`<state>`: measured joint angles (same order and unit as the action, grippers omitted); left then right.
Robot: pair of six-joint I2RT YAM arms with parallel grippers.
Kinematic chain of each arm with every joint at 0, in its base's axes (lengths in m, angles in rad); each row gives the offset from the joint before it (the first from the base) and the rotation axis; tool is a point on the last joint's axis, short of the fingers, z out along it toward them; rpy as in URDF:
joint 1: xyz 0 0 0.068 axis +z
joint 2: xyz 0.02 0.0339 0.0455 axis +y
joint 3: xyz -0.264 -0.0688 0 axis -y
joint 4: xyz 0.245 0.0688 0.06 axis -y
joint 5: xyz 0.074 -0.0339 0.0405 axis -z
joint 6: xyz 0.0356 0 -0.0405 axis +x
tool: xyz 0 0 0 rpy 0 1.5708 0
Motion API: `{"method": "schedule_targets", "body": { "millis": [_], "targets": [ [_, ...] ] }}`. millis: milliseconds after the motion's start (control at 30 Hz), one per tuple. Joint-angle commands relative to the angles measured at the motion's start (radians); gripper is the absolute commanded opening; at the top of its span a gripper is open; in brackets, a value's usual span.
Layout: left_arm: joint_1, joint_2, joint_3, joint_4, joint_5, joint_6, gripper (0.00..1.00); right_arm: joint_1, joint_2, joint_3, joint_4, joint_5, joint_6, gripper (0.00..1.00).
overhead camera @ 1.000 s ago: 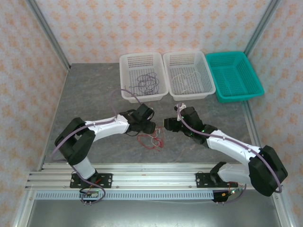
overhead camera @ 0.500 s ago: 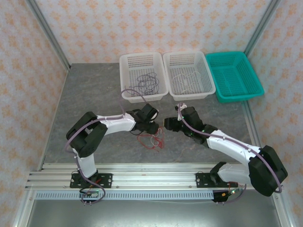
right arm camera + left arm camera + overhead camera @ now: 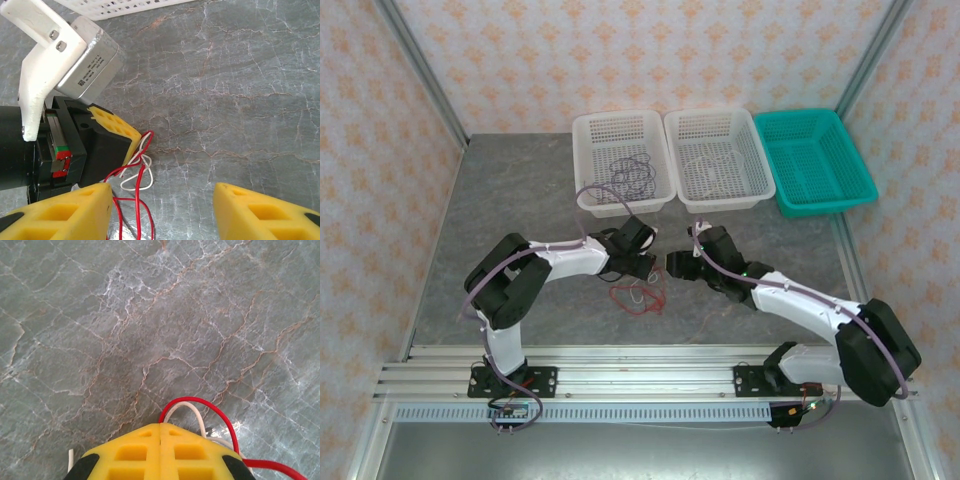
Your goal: Untangle the cables
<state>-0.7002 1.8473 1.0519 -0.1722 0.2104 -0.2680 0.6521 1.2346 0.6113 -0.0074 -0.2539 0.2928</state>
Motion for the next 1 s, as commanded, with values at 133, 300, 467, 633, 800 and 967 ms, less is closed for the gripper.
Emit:
{"method": "schedule_targets", "body": {
  "millis": [133, 300, 467, 633, 800, 967],
  "targets": [
    [0.021, -0.202, -0.101, 0.083, 0.025, -0.042, 0.0, -0.007, 0.01, 0.026, -0.002, 0.002, 0.026, 0.56],
    [0.049, -0.293, -0.102, -0.001, 0.004, -0.093, 0.4, -0.007, 0.018, 0.016, 0.022, -0.003, 0.036, 0.56],
    [0.064, -0.348, -0.137, -0.097, -0.054, -0.395, 0.36, -0.008, 0.029, 0.015, 0.026, -0.007, 0.041, 0.56],
    [0.045, -0.322, -0.21, -0.026, 0.043, -0.705, 0.31, -0.007, 0.041, 0.01, 0.044, -0.005, 0.045, 0.56],
    [0.026, -0.273, -0.226, 0.03, 0.047, -0.779, 0.37, -0.007, 0.055, 0.021, 0.039, -0.015, 0.041, 0.57],
    [0.026, -0.194, -0.196, 0.087, 0.096, -0.776, 0.4, -0.007, 0.042, 0.018, 0.019, -0.011, 0.04, 0.57]
  ]
}}
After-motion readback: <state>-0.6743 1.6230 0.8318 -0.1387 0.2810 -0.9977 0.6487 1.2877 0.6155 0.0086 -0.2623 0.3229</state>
